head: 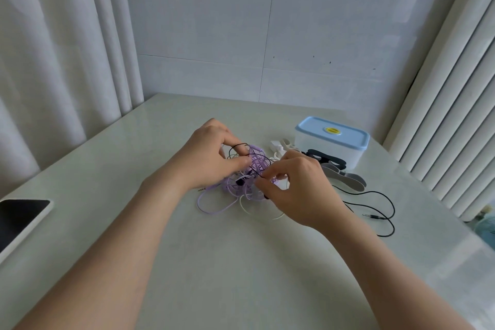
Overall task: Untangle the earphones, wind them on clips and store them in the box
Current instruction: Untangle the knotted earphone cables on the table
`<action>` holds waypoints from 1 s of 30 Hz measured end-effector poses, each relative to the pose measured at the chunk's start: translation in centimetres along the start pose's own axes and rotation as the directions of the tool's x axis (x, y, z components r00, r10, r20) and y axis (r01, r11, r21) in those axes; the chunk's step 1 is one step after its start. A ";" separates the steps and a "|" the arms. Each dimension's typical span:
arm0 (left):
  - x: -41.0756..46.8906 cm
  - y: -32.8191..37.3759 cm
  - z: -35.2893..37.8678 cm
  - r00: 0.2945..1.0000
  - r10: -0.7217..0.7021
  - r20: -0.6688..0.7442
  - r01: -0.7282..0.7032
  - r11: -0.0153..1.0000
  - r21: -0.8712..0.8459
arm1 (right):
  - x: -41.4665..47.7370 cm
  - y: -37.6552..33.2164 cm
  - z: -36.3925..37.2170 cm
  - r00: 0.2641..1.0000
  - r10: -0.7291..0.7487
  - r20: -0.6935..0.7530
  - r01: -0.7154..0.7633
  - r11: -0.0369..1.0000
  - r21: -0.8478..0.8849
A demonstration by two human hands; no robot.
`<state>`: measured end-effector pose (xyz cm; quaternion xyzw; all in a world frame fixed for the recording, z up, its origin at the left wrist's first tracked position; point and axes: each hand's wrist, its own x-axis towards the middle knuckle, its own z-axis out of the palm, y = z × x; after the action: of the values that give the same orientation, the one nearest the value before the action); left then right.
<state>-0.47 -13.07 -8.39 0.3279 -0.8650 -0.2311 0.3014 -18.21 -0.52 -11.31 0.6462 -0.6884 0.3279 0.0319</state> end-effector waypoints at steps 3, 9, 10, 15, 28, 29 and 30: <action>0.2 -0.2 -0.1 0.994 0.015 -0.112 -0.018 1.000 -0.024 | 0.0 -0.4 -0.1 0.999 0.024 -0.042 -0.023 0.999 0.028; 0.4 0.0 0.0 0.956 0.061 -0.286 -0.024 0.991 0.131 | 0.1 -0.3 -0.3 0.985 0.115 -0.131 -0.108 0.992 0.059; 0.5 0.0 0.0 0.942 0.091 -0.323 -0.058 0.992 0.111 | 0.1 -0.3 -0.4 0.983 0.120 -0.136 -0.111 0.991 0.072; 0.3 0.9 -0.2 0.938 0.113 -0.329 -0.154 0.983 -0.101 | 0.1 -0.9 -0.4 0.979 0.108 -0.174 -0.083 0.986 0.144; 0.3 1.2 0.2 0.764 0.353 -0.540 -0.340 0.932 0.128 | 0.0 -0.9 0.3 0.993 0.107 -0.041 -0.101 0.988 0.113; 0.1 1.5 0.1 0.784 0.319 -0.532 -0.349 0.936 0.047 | 0.0 -0.8 0.5 0.993 0.112 -0.022 -0.110 0.989 0.095; 0.1 1.7 0.1 0.817 0.276 -0.506 -0.344 0.938 -0.046 | 0.0 -0.7 0.7 0.992 0.124 -0.008 -0.123 0.990 0.073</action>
<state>-1.32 -11.96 -7.36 0.2092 -0.7835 -0.1456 0.5667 -17.29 -0.81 -11.53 0.6012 -0.7145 0.3578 -0.0074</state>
